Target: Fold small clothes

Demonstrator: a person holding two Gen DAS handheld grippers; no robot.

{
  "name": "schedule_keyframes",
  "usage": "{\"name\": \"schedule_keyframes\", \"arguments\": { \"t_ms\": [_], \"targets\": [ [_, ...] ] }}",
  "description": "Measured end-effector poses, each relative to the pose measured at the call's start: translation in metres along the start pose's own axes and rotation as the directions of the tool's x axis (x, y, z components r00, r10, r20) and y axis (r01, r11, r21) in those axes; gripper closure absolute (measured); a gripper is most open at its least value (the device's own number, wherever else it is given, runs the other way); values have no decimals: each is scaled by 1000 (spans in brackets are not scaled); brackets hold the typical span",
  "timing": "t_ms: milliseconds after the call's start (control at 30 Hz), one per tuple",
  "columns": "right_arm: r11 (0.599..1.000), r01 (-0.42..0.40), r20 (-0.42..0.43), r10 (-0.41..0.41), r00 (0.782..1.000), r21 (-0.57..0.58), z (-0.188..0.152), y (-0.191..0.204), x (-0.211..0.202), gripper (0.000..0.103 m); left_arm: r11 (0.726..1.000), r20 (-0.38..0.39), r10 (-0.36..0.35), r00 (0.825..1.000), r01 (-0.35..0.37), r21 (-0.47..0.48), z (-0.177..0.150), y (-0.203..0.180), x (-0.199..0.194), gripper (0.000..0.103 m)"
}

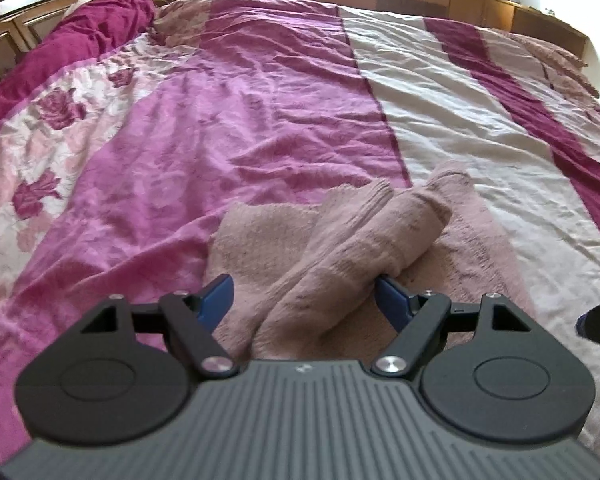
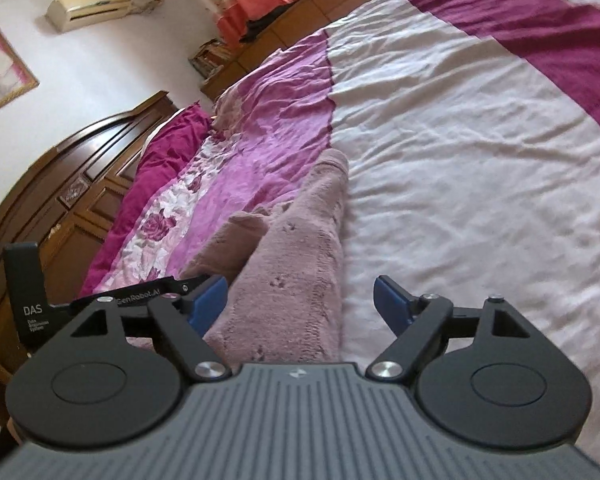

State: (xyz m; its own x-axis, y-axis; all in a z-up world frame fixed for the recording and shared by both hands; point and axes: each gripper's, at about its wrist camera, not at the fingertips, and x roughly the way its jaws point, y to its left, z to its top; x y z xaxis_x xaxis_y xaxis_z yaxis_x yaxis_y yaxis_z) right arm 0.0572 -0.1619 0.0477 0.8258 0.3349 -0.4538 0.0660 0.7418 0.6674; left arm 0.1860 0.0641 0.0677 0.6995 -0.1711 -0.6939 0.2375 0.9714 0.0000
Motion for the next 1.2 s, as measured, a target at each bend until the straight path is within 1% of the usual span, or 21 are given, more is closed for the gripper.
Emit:
{"name": "schedule_keyframes", "arguments": {
  "t_ms": [167, 233, 267, 300, 333, 367, 433, 467, 500, 567, 633, 700, 800, 867, 900, 933, 1000, 1033, 1067, 1100, 1200],
  "targets": [
    [999, -2, 5, 2, 1000, 50, 3, -15, -1, 18, 996, 6, -6, 1000, 5, 87, 3, -18, 9, 25],
    [998, -4, 12, 3, 1000, 60, 3, -18, -1, 18, 996, 16, -22, 1000, 20, 92, 2, -20, 13, 31],
    [998, -4, 12, 4, 1000, 63, 4, -20, -1, 18, 996, 24, -32, 999, 30, 83, 1, -19, 14, 42],
    [998, -6, 12, 5, 1000, 66, 4, -21, -1, 18, 997, 31, -37, 999, 35, 69, 1, -17, 15, 58],
    [998, -8, 11, 7, 1000, 67, 4, -21, -1, 18, 998, 36, -46, 998, 44, 51, 1, -14, 15, 69],
    [998, -9, 9, 9, 1000, 66, 4, -21, 0, 18, 998, 38, -59, 998, 58, 23, 1, -9, 16, 83],
    [998, -12, 2, 12, 1000, 59, 3, -20, 2, 18, 999, 59, -46, 997, 48, -26, 2, 0, 12, 87],
    [998, -13, -2, 13, 1000, 54, 2, -20, 2, 18, 998, 78, -16, 997, 20, -52, 5, 6, 7, 88],
    [999, -15, -5, 16, 1000, 48, 2, -18, 3, 18, 997, 89, 3, 996, 4, -81, 7, 12, 3, 88],
    [999, -22, -10, 23, 1000, 32, 0, -16, 4, 18, 987, 104, 18, 994, -1, -162, 9, 32, -4, 88],
    [999, -30, -19, 31, 999, 19, -2, -12, 8, 18, 980, 89, 50, 995, -31, -196, 9, 48, -3, 89],
    [999, -37, -35, 37, 999, 16, -5, -9, 13, 18, 973, 52, 79, 996, -65, -220, 5, 60, 5, 89],
    [998, -54, -69, 56, 996, 27, -11, -6, 21, 18, 977, -1, 85, 996, -83, -197, -1, 63, 19, 87],
    [998, -54, -85, 55, 995, 17, -15, -2, 25, 18, 979, 0, 98, 995, -96, -178, -3, 59, 19, 85],
    [998, -55, -92, 56, 994, 10, -16, 0, 27, 18, 979, 1, 102, 995, -101, -176, -2, 58, 18, 80],
    [998, -59, -99, 59, 993, 4, -18, 2, 28, 18, 979, -2, 103, 995, -102, -178, -2, 58, 17, 78],
    [998, -63, -108, 62, 992, -4, -20, 4, 30, 18, 977, -13, 113, 994, -113, -181, -2, 59, 15, 64],
    [998, -64, -110, 63, 992, -6, -20, 5, 30, 18, 976, -19, 121, 993, -122, -181, -2, 60, 13, 61],
    [998, -64, -111, 63, 992, -7, -21, 5, 30, 18, 975, -22, 126, 992, -127, -183, -3, 61, 10, 54],
    [998, -64, -111, 63, 992, -7, -21, 6, 31, 18, 974, -24, 124, 992, -126, -186, -4, 62, 7, 51],
    [998, -63, -114, 62, 992, -4, -21, 7, 32, 18, 975, -32, 87, 996, -91, -204, -10, 64, -6, 45]
  ]
}}
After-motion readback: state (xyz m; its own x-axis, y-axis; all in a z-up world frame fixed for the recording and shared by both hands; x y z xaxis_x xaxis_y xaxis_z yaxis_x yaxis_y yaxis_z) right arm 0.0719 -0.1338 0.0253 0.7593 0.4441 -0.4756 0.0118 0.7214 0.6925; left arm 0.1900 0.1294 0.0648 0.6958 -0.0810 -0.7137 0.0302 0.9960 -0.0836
